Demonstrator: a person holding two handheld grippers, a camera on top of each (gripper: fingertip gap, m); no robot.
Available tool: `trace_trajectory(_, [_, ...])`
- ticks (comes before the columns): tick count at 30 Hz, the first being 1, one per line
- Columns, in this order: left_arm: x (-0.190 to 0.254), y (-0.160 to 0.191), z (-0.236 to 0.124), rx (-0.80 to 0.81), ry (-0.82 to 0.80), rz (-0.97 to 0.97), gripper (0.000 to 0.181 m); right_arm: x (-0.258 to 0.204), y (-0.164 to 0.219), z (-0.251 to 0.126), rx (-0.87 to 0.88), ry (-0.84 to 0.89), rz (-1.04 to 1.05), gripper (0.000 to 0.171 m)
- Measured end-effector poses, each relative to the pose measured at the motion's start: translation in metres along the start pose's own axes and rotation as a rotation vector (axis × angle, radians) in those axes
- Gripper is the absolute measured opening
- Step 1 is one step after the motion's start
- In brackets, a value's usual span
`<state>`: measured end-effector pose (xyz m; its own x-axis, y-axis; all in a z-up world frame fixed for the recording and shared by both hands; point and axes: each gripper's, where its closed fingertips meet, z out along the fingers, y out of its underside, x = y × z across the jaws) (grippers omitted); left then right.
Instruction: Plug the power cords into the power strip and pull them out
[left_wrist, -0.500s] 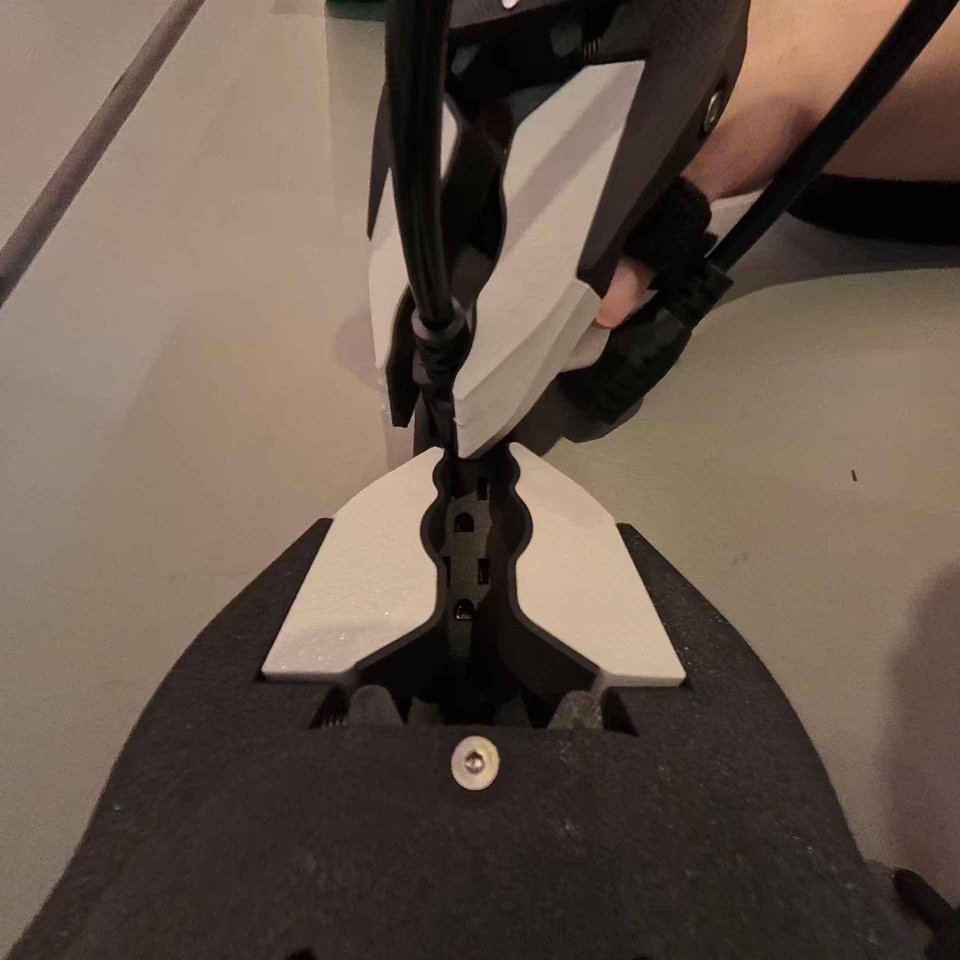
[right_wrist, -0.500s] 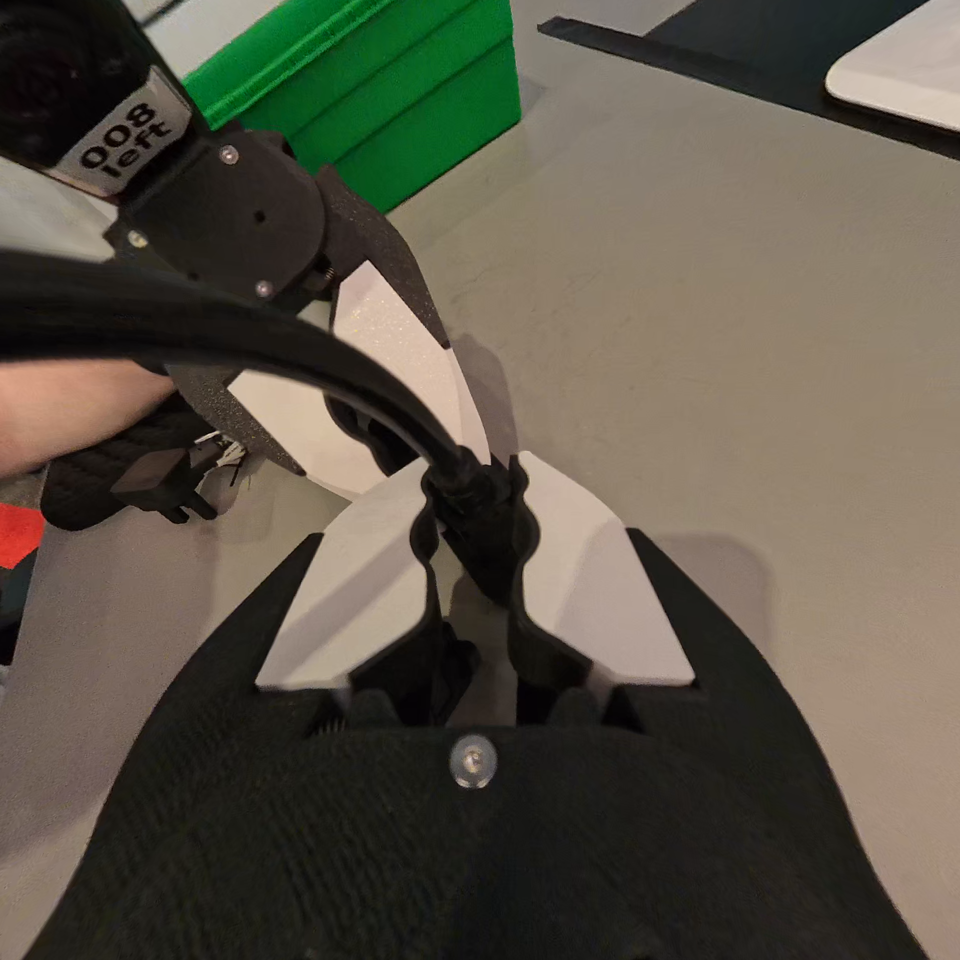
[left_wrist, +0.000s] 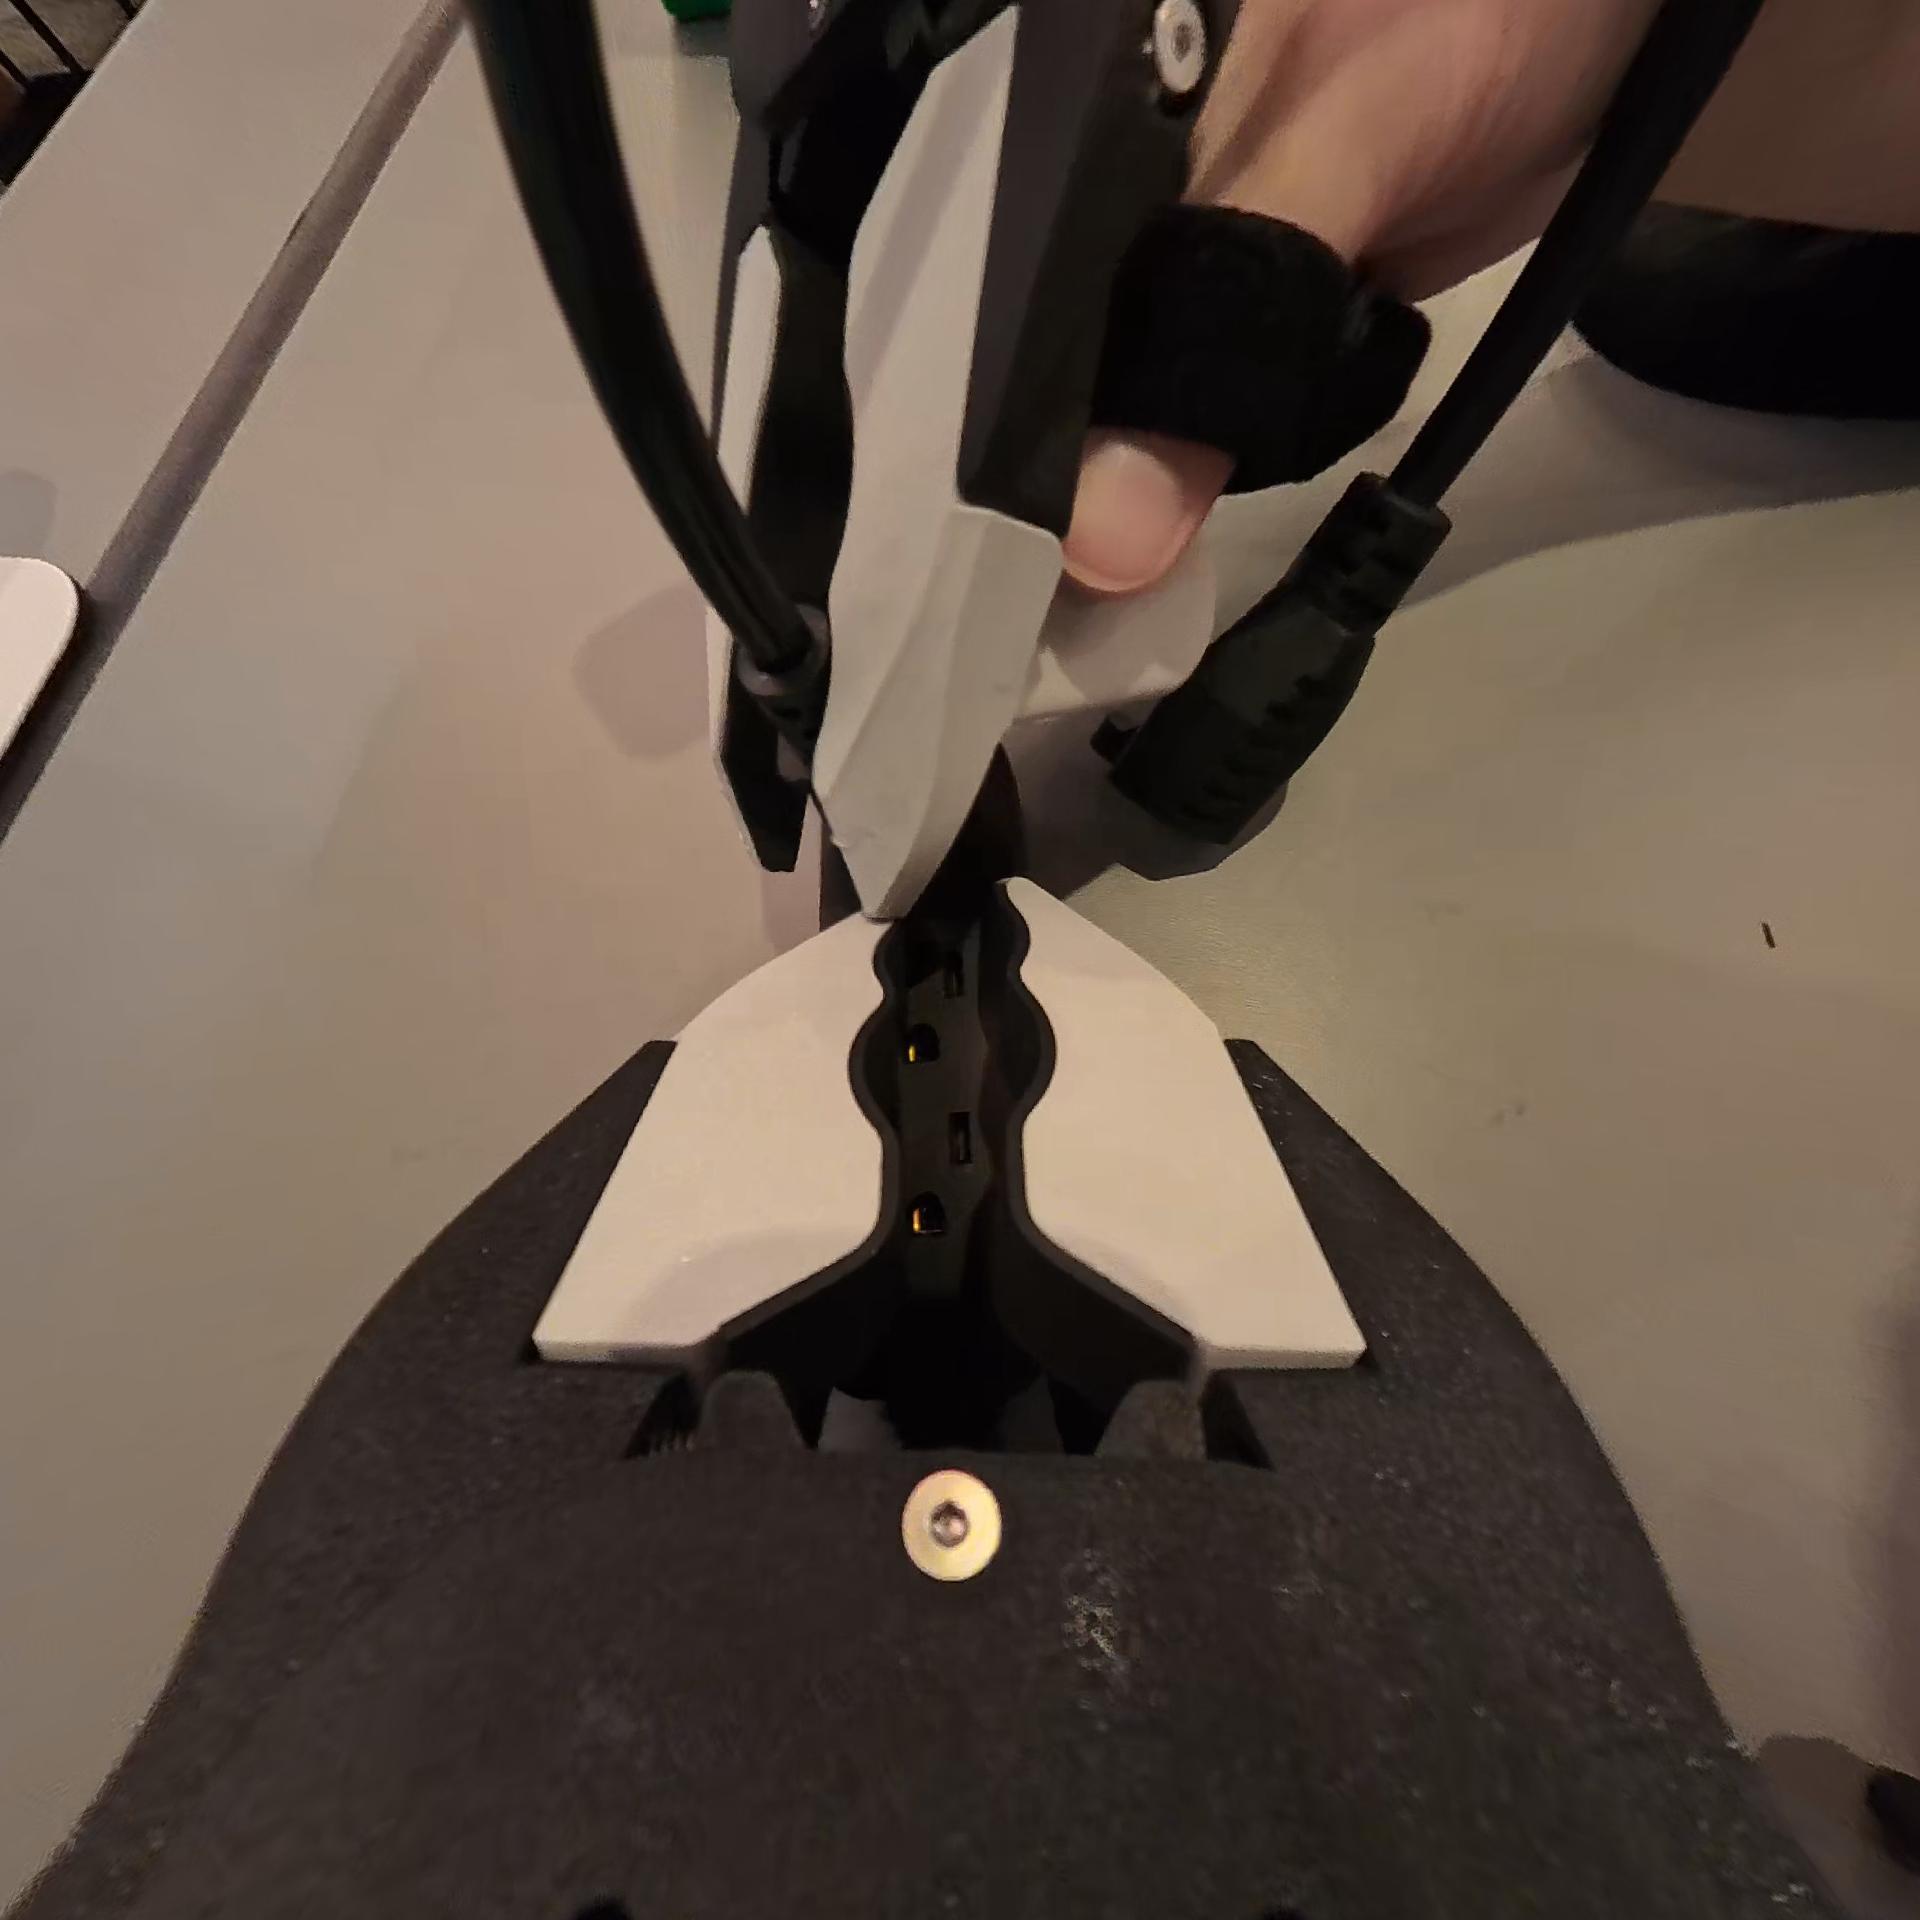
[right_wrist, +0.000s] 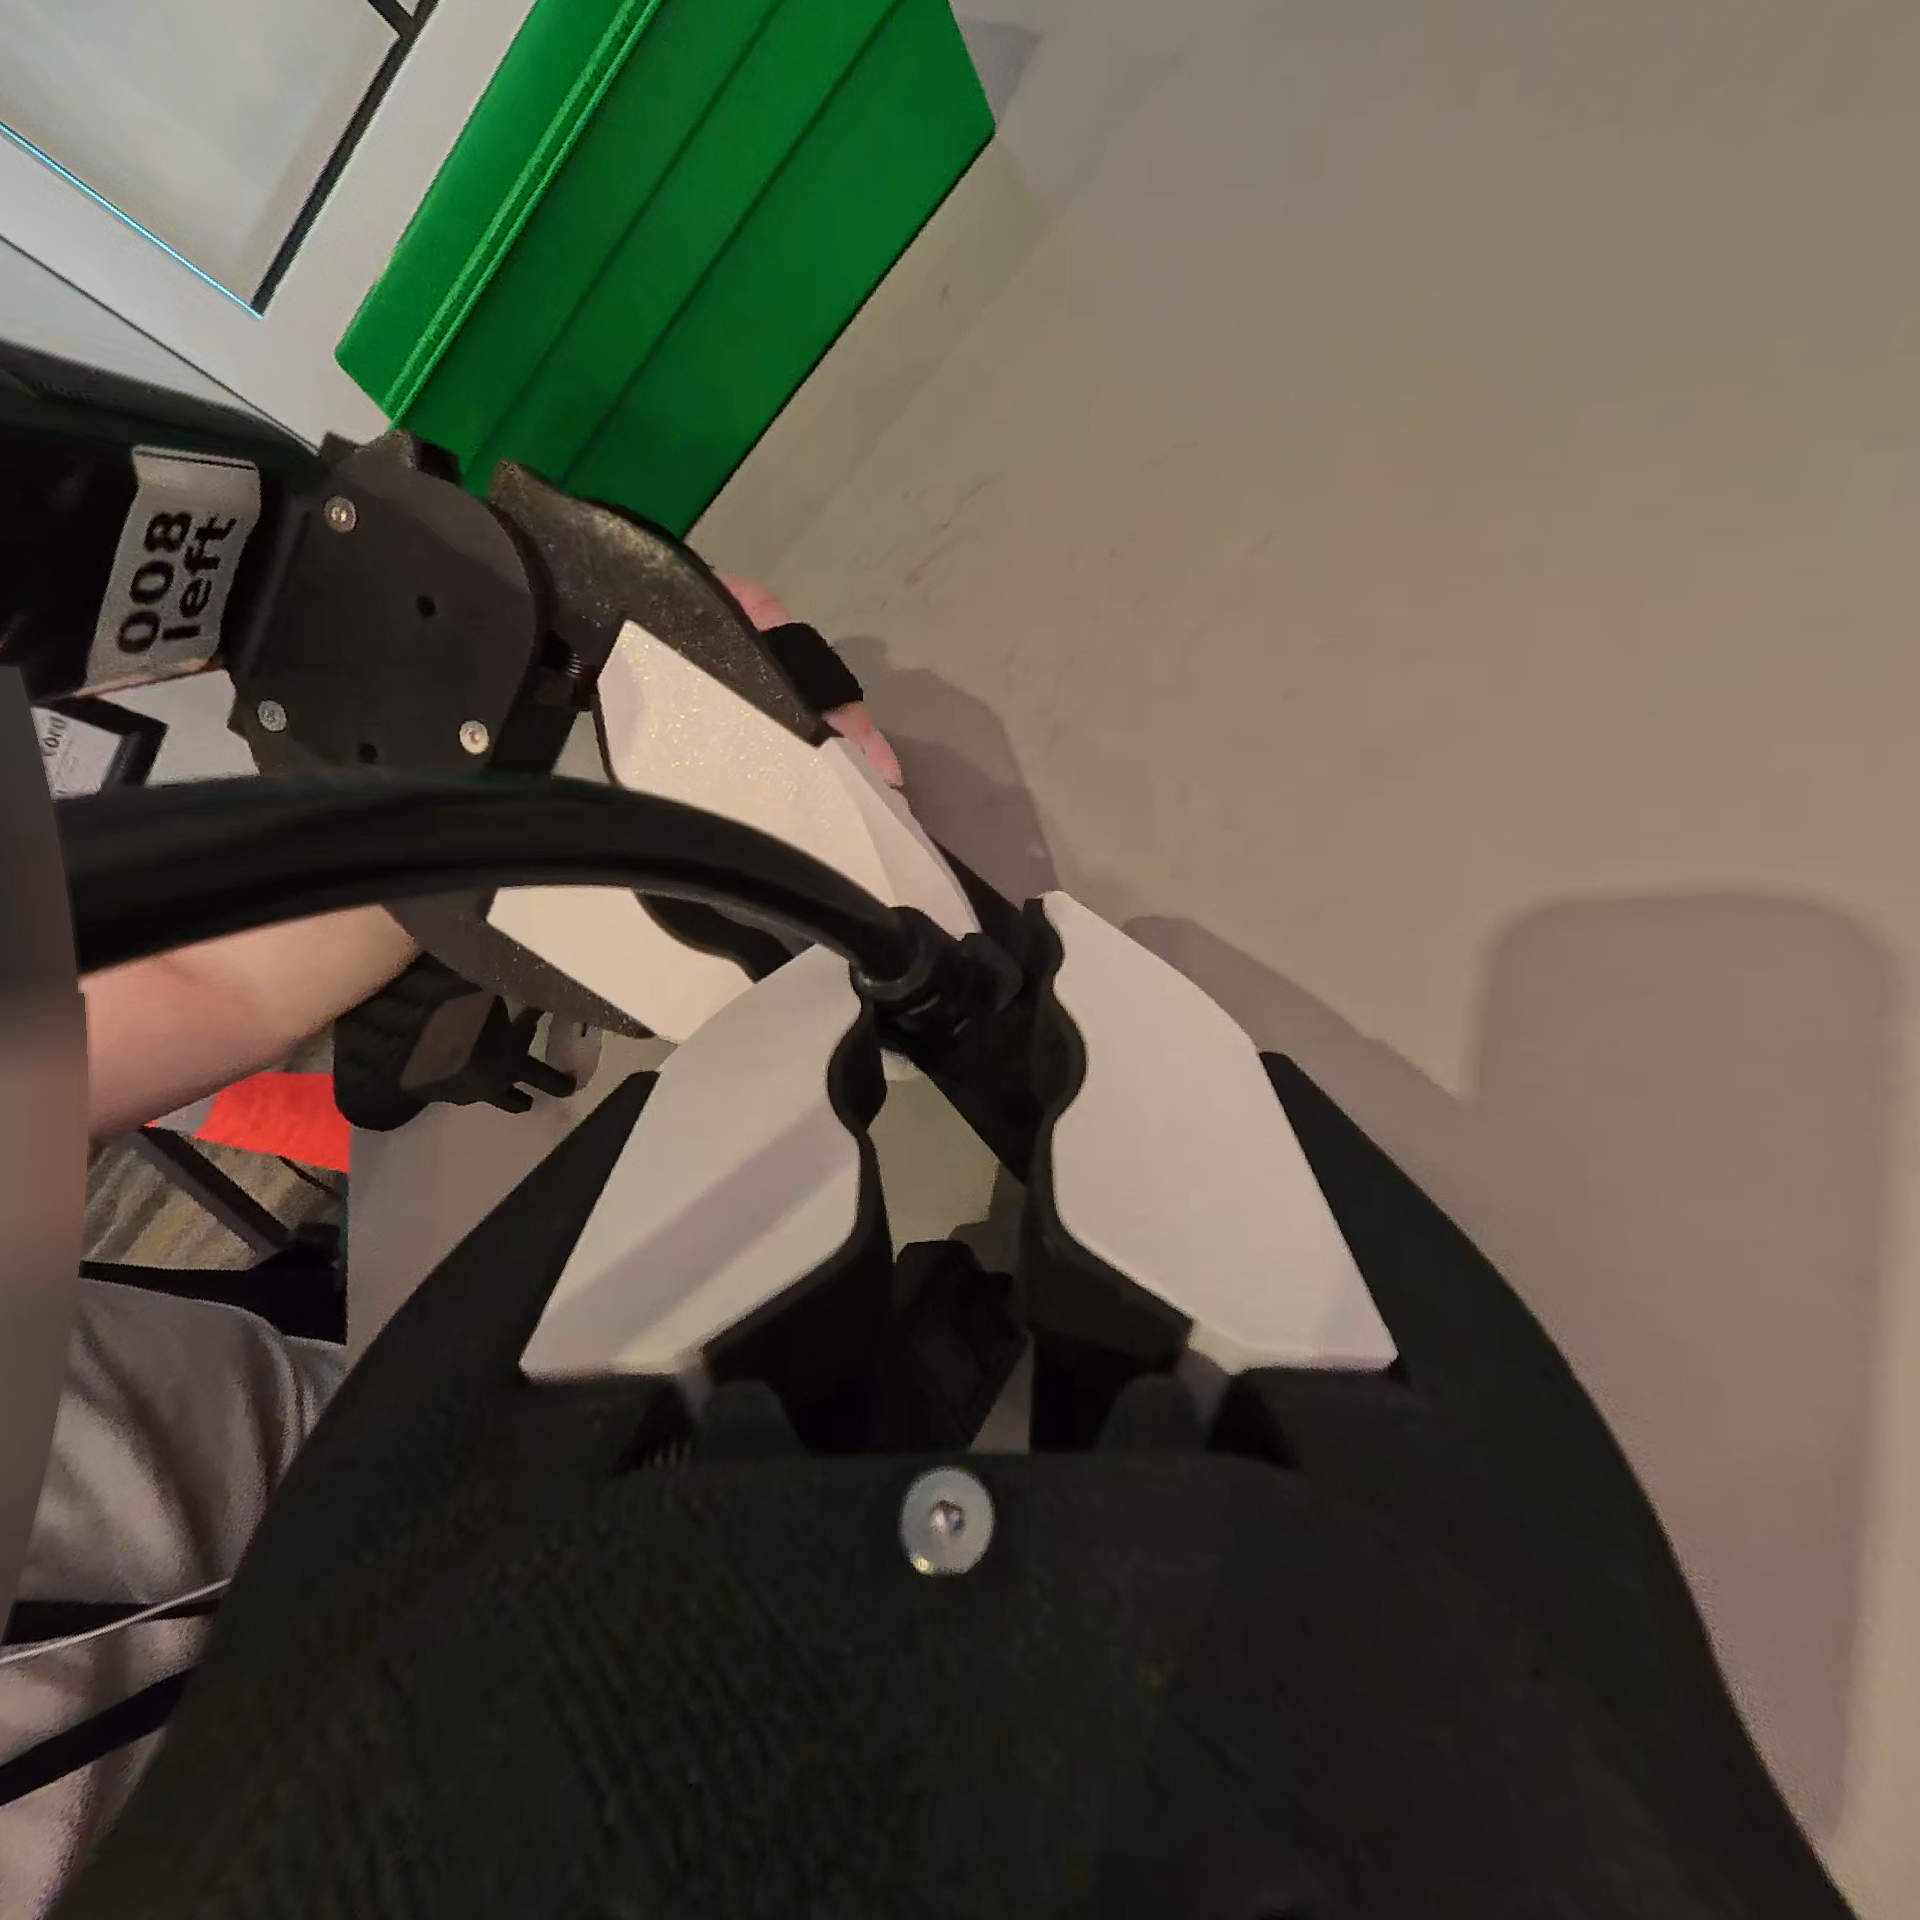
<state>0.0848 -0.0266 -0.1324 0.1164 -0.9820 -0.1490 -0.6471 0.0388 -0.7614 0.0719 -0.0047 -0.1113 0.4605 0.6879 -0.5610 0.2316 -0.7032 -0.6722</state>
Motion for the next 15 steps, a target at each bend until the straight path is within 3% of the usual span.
trace_trajectory(4, [0.011, 0.002, 0.006, -0.068, -0.048, 0.236, 0.001, 0.006, -0.005, 0.0, 0.005, 0.015, 0.024, 0.027])
trace_trajectory(7, [0.012, 0.002, 0.012, -0.099, -0.11, 0.278, 0.0, 0.009, -0.005, 0.0, -0.027, 0.036, -0.069, 0.026])
trace_trajectory(10, [0.01, -0.006, 0.006, -0.019, -0.046, 0.115, 0.001, 0.007, -0.005, 0.0, 0.014, -0.004, -0.078, 0.026])
trace_trajectory(13, [-0.009, -0.003, -0.008, -0.038, -0.032, -0.077, 0.024, 0.008, -0.007, -0.001, 0.064, -0.01, -0.066, 0.025])
trace_trajectory(15, [-0.015, -0.008, -0.017, 0.007, -0.019, -0.158, 0.025, 0.008, -0.007, -0.001, 0.077, -0.011, -0.07, 0.025])
